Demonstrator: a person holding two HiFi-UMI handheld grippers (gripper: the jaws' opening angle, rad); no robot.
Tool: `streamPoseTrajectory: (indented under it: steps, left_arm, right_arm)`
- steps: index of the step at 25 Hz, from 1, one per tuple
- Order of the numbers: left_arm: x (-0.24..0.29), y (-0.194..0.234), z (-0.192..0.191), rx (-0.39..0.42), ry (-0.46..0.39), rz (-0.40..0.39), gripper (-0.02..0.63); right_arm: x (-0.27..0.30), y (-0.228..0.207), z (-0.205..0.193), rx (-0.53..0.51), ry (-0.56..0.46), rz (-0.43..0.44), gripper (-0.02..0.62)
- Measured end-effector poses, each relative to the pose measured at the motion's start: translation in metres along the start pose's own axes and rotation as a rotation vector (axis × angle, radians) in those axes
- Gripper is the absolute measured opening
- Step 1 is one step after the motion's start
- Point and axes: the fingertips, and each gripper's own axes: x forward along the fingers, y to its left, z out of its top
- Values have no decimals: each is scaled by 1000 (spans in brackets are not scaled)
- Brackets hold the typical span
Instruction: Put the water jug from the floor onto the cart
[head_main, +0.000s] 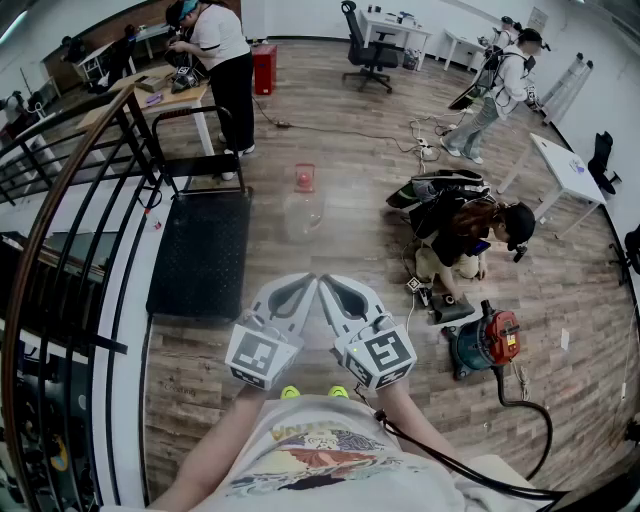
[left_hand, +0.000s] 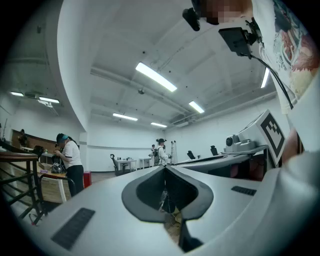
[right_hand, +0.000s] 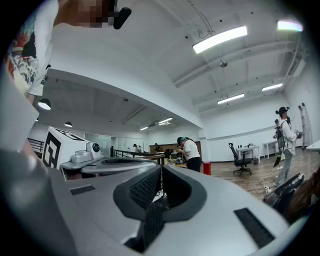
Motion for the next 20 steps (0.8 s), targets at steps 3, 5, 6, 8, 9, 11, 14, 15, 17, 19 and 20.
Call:
streamPoseTrajectory:
  steps: [3,5,6,8,9,11,14,15,17,19,20]
  left_arm:
    - [1,-3,3,-5,-2,0,11]
    - [0,-2,3,-9,-4,3,11]
    - [0,-2,3,-9,-4,6,11]
    - [0,1,2,-7,-4,14,11]
    - [0,2,1,-7,-4,18,11]
    - [-1,4,-1,-12,-2,21,11]
    - [-3,9,-3,-18,8,17,12]
    - [-4,11,-3,-16,8,13,11]
    - [-7,15,-3,-10,5,5,12]
    - [-13,18,-5,-22,2,-4,12]
    - [-15,19,-5,-29,1,-11,12]
  right_arm:
    - [-1,-1,0,10,-2,2,28]
    - [0,0,-1,16,-4,3,28]
    - [1,0,-1,21,-5,3,28]
    - [2,-1,-1,26,-7,-1,28]
    - [3,-1,-1,24,-9,-5,28]
    - [4,-1,0,15,-11,-13,29]
    - [10,1,1,8,-13,-22,28]
    - [12,2,1,9,-14,-24,28]
    - [16,6,0,10,-16,-28,29]
    - [19,12,-2,5,-14,-34,29]
    - [19,15,-3,3,-11,-36,29]
